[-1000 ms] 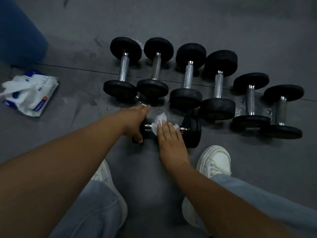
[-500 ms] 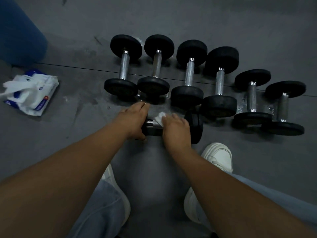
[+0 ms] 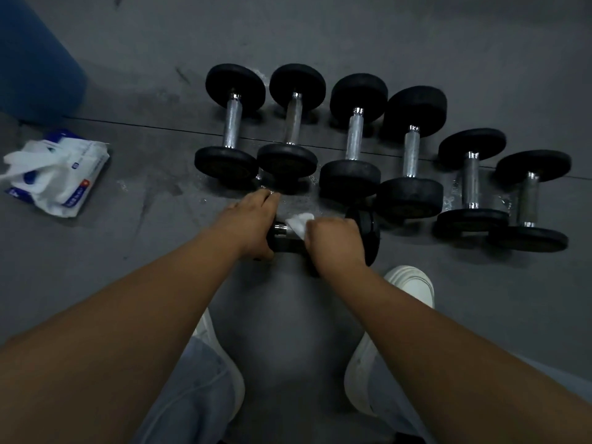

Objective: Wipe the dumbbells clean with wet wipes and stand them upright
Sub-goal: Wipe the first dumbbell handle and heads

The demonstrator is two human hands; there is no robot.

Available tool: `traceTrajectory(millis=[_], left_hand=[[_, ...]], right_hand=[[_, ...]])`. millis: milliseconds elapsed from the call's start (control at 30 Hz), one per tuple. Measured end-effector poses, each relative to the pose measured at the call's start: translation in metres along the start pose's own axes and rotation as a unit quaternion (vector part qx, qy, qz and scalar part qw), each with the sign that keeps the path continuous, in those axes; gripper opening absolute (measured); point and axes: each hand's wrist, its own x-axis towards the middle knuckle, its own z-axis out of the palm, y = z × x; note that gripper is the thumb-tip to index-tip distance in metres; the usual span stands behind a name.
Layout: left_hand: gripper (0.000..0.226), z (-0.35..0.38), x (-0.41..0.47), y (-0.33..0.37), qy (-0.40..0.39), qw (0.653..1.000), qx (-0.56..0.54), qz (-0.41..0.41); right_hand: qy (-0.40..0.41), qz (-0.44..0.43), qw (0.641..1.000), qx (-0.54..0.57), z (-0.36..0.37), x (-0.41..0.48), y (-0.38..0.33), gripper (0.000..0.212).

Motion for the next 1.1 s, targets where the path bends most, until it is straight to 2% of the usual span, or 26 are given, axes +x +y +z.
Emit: traceTrajectory(millis=[133,233,333,400,500,633,733,767,867,933,1000,1100], left_hand=[[0.125,-0.001,0.000,0.000,0.000,1.000,-0.003,-0.001],[0.128,0.001,0.001,-0.001,0.003,1.000,0.000,0.003],[0.131,0.001,0.002,-0.001,0.001,1.000,-0.001,0.004],[0.129,-0.002,0.004,-0.002,-0.006,1.000,-0.002,0.005],[0.128,-0.003,0.005,-0.001,-0.008,1.000,-0.005,0.005],[0.127,-0.001,0.002,-0.002,-0.006,1.000,-0.010,0.007],[0.127,-0.004,0.005,-0.002,-0.013,1.000,-0.013,0.008],[0.127,-0.005,0.005,-0.002,-0.012,1.000,-0.015,0.006],[0.128,0.003,-0.004,0.000,0.007,1.000,-0.014,-0.001],[0.125,0.013,-0.013,0.003,0.032,0.999,-0.007,0.005],[0.124,0.018,-0.020,0.002,0.054,0.998,0.002,0.019],[0.130,0.018,-0.025,-0.010,0.022,0.998,0.040,0.050]], right_hand=[[-0.022,-0.051,0.997,0.058,-0.020,0.011,-0.029,0.021],[-0.065,0.020,0.992,0.105,-0.017,0.015,-0.012,0.026],[-0.108,0.089,0.988,0.066,-0.015,0.013,0.009,0.029],[-0.076,0.063,0.990,0.099,-0.019,0.013,0.000,0.026],[-0.054,-0.052,0.989,0.125,-0.006,0.002,-0.013,0.031],[-0.006,0.076,0.993,0.093,0.009,-0.018,-0.003,0.044],[-0.023,-0.023,0.995,0.094,0.009,-0.025,-0.017,0.046],[-0.026,-0.027,0.994,0.105,0.009,-0.024,-0.016,0.043],[-0.020,0.039,0.995,0.085,0.003,-0.013,-0.002,0.033],[-0.061,-0.003,0.998,0.011,-0.003,-0.003,-0.001,0.031],[-0.136,-0.026,0.990,-0.032,-0.007,0.011,-0.002,0.031],[-0.259,-0.011,0.964,-0.064,-0.008,0.026,0.001,0.032]])
